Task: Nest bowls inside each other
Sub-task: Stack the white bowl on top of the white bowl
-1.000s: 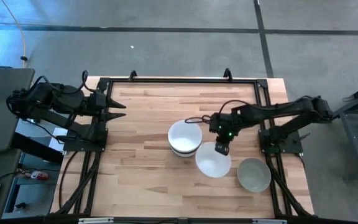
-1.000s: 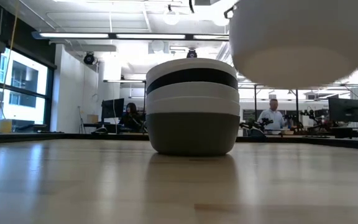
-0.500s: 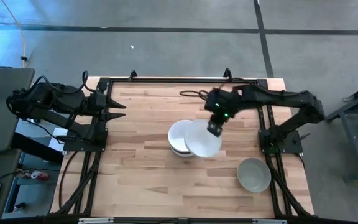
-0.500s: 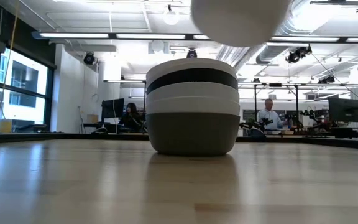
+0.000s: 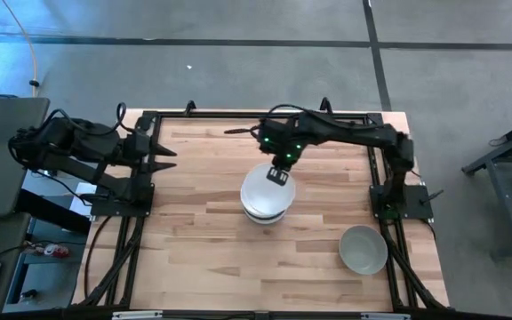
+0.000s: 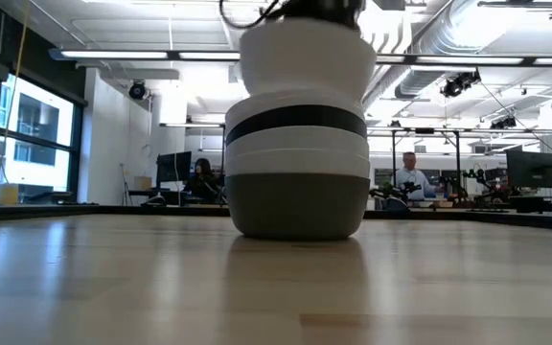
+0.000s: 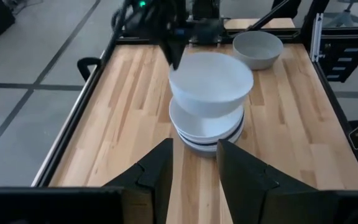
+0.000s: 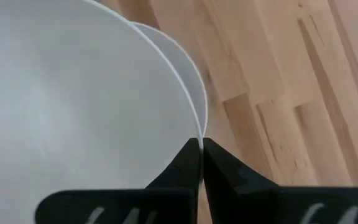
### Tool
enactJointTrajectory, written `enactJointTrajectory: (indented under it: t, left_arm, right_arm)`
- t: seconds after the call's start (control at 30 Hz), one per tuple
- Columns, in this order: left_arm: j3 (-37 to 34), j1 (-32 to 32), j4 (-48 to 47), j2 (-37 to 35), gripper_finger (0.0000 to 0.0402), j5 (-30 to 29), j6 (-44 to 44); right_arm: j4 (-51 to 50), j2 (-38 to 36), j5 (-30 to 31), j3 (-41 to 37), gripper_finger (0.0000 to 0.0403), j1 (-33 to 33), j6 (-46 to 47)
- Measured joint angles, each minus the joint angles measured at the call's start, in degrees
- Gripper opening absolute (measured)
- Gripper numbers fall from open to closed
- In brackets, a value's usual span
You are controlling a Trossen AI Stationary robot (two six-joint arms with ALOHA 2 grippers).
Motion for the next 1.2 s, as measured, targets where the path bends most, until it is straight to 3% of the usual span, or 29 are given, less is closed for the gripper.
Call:
enactJointTrajectory:
  t: [0.47, 0.9, 1.2]
  left_arm:
    - [0.0, 0.0, -0.4, -2.5, 0.0114, 0.1, 2.3]
    - [-7.9, 0.0, 0.8, -8.5, 0.0114, 0.1, 1.4]
    - [-8.4, 0.0, 2.1, -11.7, 0.0114, 0.1, 0.8]
  right_arm:
    - [-0.4, 5.6, -0.1, 0.6, 0.0000, -0.8, -0.9]
    - [0.0, 8.7, -2.4, 0.5, 0.0000, -0.6, 0.1]
    - [-0.4, 9.9, -3.7, 0.4, 0.0000, -0.1, 0.7]
